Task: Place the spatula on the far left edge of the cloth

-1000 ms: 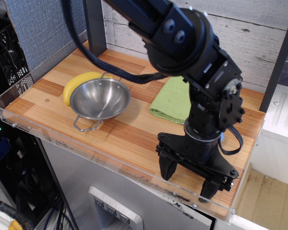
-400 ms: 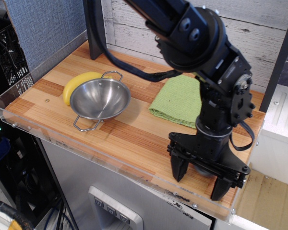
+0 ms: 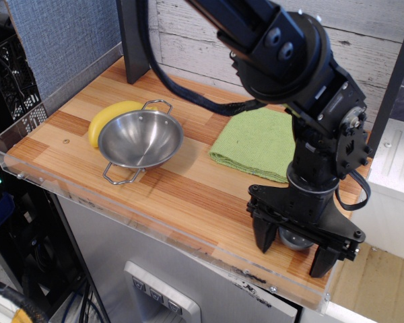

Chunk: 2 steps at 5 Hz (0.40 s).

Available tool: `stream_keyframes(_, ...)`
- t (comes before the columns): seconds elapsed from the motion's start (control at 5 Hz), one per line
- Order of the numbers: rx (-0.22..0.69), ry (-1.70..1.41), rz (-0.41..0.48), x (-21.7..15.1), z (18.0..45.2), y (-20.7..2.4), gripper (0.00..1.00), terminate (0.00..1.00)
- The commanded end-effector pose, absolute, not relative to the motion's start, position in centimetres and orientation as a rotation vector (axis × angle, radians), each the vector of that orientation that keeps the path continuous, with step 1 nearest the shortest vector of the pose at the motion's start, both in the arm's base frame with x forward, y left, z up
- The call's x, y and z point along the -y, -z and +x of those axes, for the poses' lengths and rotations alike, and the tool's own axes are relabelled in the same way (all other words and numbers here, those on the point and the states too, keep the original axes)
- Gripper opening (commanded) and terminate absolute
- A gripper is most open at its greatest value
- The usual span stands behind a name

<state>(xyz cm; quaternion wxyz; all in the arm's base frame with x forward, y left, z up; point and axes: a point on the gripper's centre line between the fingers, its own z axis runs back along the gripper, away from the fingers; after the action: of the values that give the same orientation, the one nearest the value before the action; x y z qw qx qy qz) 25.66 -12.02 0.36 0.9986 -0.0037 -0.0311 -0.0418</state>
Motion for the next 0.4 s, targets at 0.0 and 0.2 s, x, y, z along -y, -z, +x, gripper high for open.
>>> stream_keyframes(0.0,0.117,0.105,0.010,11.8,25.7,-0.1,0.00,0.00)
stream_keyframes(0.2,0.089,0.068,0.010,10.7,24.8,-0.5,0.00,0.00)
